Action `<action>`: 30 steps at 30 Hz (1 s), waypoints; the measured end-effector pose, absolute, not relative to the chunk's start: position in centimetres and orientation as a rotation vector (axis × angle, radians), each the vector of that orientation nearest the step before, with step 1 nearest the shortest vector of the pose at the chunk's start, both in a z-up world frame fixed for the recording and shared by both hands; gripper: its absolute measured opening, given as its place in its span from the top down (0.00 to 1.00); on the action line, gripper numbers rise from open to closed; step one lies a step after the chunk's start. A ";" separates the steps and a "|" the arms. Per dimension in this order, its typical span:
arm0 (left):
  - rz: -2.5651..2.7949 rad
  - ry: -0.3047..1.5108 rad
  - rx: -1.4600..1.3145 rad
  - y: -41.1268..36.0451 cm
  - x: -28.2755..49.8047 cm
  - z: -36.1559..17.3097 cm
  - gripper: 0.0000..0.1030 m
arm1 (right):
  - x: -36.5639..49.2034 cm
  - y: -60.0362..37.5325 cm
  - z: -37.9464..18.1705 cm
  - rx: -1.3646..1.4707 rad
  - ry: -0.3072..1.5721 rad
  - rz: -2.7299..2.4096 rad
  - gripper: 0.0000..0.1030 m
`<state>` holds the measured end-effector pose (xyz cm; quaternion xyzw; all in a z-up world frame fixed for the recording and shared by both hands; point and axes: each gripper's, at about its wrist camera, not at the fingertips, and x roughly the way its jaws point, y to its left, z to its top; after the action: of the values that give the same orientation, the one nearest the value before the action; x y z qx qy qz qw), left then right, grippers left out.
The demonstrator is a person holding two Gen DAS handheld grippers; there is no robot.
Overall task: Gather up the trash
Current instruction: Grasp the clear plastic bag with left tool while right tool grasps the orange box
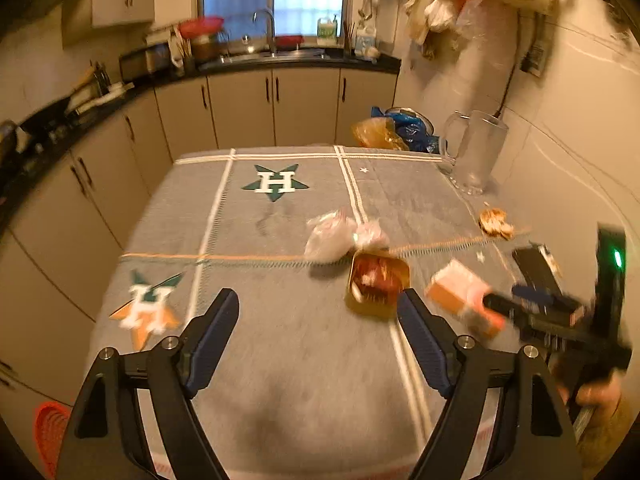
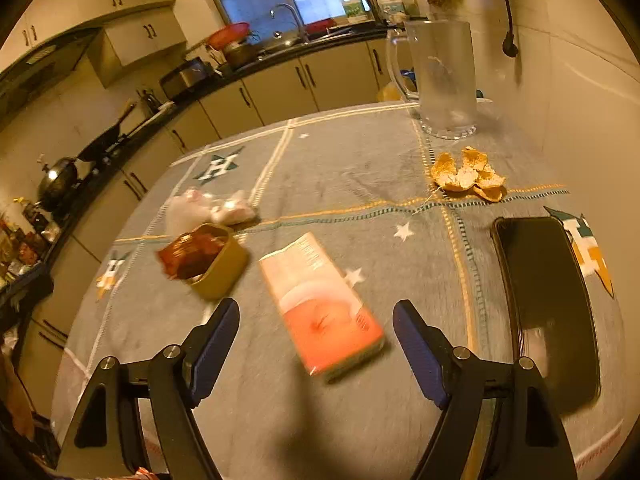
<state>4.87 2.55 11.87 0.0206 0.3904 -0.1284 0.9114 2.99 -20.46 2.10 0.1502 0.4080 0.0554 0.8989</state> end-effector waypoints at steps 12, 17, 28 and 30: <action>-0.335 0.992 -0.022 -0.4 16.9 5.8 0.22 | 4.8 -20.1 -0.6 0.319 0.875 0.174 0.19; -0.363 1.039 -0.041 -0.8 17.7 4.2 0.45 | 4.7 -19.4 -0.7 0.293 0.870 0.182 0.19; -0.364 0.916 -0.050 1.7 13.1 8.1 0.75 | 3.6 -20.2 0.0 0.303 0.834 0.166 0.50; -0.357 0.875 -0.057 2.8 11.1 9.6 0.75 | 3.2 -20.5 0.4 0.318 0.813 0.165 0.50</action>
<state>11.09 2.81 9.56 -0.0277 0.4214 -0.1721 0.8900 3.15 -20.54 0.36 0.1539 0.3932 0.0796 0.9030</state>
